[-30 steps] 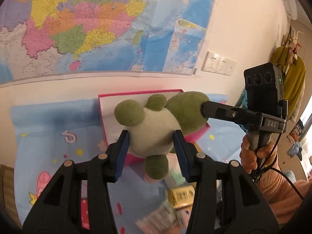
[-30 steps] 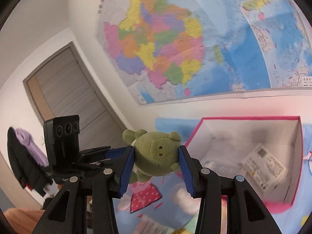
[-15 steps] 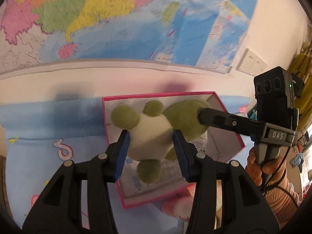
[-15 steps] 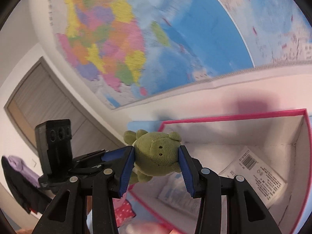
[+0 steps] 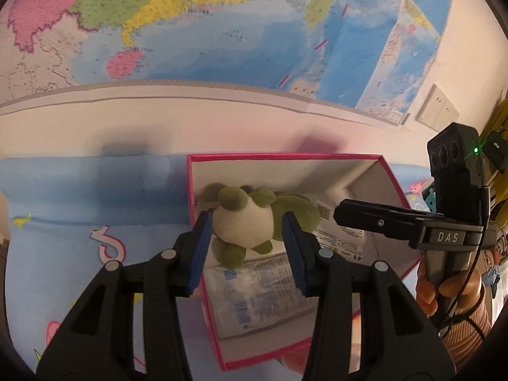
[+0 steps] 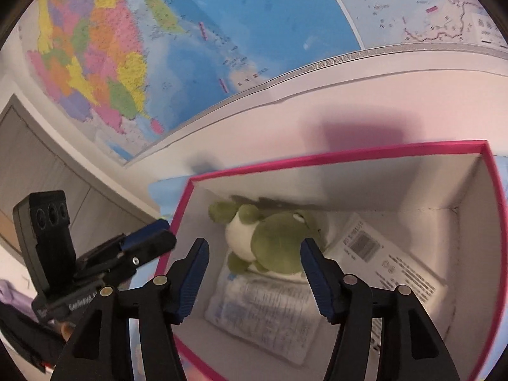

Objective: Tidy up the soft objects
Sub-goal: 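Lift the frog plush with the right tool and release it into the pink box, then reach the right tool to the beige teddy bear and grasp it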

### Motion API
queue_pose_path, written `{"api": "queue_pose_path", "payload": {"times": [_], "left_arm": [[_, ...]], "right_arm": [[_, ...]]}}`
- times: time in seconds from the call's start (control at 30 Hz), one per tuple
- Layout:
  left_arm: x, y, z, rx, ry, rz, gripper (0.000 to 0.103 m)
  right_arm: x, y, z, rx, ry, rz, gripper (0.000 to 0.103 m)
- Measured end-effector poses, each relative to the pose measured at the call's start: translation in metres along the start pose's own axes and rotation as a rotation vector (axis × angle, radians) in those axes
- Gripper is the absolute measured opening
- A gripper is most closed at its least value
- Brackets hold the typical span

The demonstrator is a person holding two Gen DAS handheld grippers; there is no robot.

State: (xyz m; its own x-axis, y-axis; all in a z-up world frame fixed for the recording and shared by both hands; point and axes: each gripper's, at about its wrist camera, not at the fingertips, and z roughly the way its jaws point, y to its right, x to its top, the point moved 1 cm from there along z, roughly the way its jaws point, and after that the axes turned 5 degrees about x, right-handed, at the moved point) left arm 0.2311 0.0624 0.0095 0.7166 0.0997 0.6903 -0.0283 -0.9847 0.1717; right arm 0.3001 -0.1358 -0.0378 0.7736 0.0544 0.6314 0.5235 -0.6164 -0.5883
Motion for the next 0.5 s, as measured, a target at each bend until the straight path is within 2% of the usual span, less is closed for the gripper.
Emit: {"api": "queue_pose_path", "payload": {"times": [0.07, 0.2, 0.3, 0.5], "left_arm": [[-0.004, 0.003, -0.012, -0.015, 0.023, 0.003, 0.048], [-0.017, 0.009, -0.044, -0.042, 0.089, 0.017, 0.061], [-0.036, 0.02, -0.073, -0.064, 0.135, 0.044, 0.062], [-0.075, 0.038, -0.114, -0.129, 0.161, 0.086, 0.062]], "right_arm": [[-0.005, -0.005, -0.01, 0.016, -0.001, -0.026, 0.061], [-0.024, -0.023, -0.04, 0.043, 0.021, -0.115, 0.061], [-0.043, -0.04, -0.07, 0.076, 0.04, -0.185, 0.062], [-0.089, -0.048, -0.12, 0.096, 0.065, -0.243, 0.063]]}}
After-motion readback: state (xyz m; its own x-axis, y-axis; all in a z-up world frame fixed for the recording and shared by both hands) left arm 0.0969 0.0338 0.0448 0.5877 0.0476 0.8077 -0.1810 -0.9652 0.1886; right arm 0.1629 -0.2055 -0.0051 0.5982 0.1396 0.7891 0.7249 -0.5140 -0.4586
